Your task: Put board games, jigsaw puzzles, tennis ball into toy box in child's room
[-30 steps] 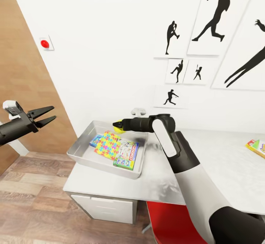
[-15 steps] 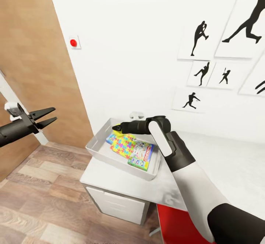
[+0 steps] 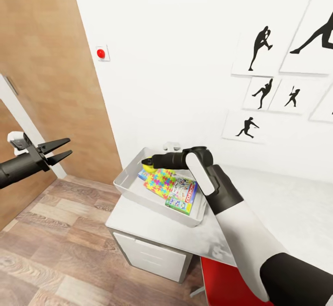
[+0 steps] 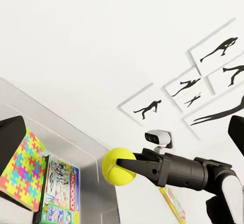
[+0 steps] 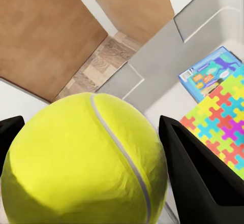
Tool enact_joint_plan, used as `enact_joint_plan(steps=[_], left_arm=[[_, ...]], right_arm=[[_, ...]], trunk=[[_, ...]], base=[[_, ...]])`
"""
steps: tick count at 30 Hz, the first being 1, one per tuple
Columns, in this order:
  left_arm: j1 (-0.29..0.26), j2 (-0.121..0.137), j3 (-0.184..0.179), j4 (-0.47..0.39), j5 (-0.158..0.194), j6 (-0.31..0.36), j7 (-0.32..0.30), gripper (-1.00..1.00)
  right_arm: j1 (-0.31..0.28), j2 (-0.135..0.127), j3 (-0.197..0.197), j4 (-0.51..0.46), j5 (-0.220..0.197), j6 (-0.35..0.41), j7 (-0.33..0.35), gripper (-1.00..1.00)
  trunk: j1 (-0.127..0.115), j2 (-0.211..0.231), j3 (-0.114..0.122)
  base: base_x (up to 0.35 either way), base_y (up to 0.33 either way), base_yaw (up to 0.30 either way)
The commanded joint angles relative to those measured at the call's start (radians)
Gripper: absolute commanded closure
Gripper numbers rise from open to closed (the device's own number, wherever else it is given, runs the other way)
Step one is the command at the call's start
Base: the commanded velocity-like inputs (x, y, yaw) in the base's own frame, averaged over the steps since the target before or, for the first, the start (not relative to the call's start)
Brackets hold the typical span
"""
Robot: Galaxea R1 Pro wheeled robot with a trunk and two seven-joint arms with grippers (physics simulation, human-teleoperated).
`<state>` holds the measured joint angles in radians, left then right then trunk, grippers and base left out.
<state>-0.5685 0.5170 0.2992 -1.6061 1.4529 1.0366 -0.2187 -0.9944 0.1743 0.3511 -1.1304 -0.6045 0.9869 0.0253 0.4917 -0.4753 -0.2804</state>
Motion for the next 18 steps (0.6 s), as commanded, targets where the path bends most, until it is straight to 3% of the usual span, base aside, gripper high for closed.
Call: enact_joint_plan(steps=[1, 8, 18], left_arm=[[-0.001, 0.0, 0.001, 0.0, -0.01, 0.004, -0.01, -1.0], [0.001, -0.001, 0.001, 0.0, -0.01, 0.003, -0.01, -1.0], [0.002, -0.002, 0.0, 0.0, -0.01, 0.003, -0.01, -1.0]], right_arm=[[-0.001, 0.0, 0.0, 0.0, 0.0, 0.004, 0.001, 1.0], [-0.031, 0.0, 0.0, 0.094, -0.002, -0.016, 0.002, 1.0], [-0.094, 0.0, 0.001, 0.249, -0.004, -0.106, 0.008, 1.0]], trunk=[[0.0, -0.002, -0.002], [0.0, -0.002, -0.002], [0.0, -0.002, -0.002]], base=[[0.0, 0.0, 0.022], [0.0, 0.0, 0.012], [0.0, 0.0, 0.003]])
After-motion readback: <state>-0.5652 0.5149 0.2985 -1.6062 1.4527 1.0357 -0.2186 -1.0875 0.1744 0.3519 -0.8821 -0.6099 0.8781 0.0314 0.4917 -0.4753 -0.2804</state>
